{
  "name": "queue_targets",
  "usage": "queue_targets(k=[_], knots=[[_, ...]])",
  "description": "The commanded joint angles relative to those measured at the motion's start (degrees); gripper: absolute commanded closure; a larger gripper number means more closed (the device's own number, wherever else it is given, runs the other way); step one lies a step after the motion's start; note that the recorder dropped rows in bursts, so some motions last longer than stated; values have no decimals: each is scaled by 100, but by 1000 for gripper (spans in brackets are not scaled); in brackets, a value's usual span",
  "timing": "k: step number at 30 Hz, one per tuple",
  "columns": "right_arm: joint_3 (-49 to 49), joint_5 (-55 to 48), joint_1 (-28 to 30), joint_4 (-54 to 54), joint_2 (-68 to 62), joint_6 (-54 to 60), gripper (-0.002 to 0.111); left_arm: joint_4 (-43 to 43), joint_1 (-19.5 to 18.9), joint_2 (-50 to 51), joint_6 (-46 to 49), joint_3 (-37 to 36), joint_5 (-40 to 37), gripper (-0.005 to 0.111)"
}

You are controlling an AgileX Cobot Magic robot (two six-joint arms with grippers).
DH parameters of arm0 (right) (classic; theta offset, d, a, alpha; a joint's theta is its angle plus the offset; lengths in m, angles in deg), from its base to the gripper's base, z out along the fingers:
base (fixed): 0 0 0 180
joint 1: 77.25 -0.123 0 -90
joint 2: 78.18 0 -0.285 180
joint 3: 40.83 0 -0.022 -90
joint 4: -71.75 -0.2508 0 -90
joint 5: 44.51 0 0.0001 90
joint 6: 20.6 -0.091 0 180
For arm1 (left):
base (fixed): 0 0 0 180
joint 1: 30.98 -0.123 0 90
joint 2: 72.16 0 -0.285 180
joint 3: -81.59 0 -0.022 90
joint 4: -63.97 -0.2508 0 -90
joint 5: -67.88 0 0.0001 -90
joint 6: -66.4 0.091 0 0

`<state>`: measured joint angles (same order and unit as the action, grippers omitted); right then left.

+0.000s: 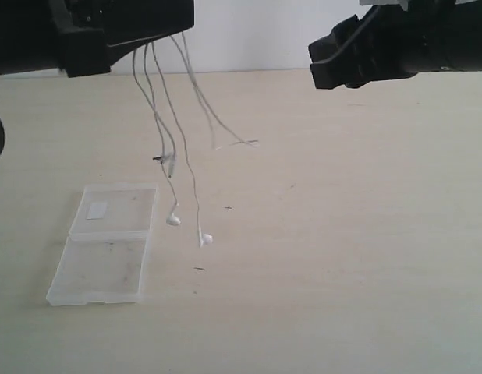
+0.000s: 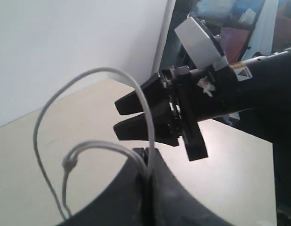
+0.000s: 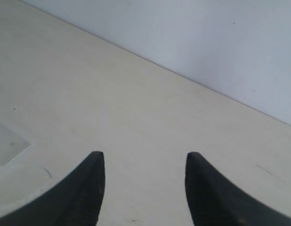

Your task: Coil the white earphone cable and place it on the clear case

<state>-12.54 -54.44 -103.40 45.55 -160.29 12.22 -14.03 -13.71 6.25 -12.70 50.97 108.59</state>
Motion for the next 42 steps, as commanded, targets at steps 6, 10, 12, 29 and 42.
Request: queue_targets(k=[6, 10, 12, 29, 42], knots=[[147, -1081, 11, -2824, 689, 3278, 57, -1571, -17, -272, -1166, 600, -129, 107], [147, -2498, 11, -4448, 889, 5640, 57, -1650, -17, -272, -1285, 734, -118, 107], [147, -3265, 11, -5005, 889, 6425, 56, -1677, -17, -272, -1357, 751, -118, 107], [335, -2780, 11, -7370, -8, 8636, 36, -1623, -17, -272, -2181, 1003, 1056, 107], [50, -4100, 11, -6689, -785, 8792, 36, -2195, -17, -272, -2962, 1485, 1753, 107]])
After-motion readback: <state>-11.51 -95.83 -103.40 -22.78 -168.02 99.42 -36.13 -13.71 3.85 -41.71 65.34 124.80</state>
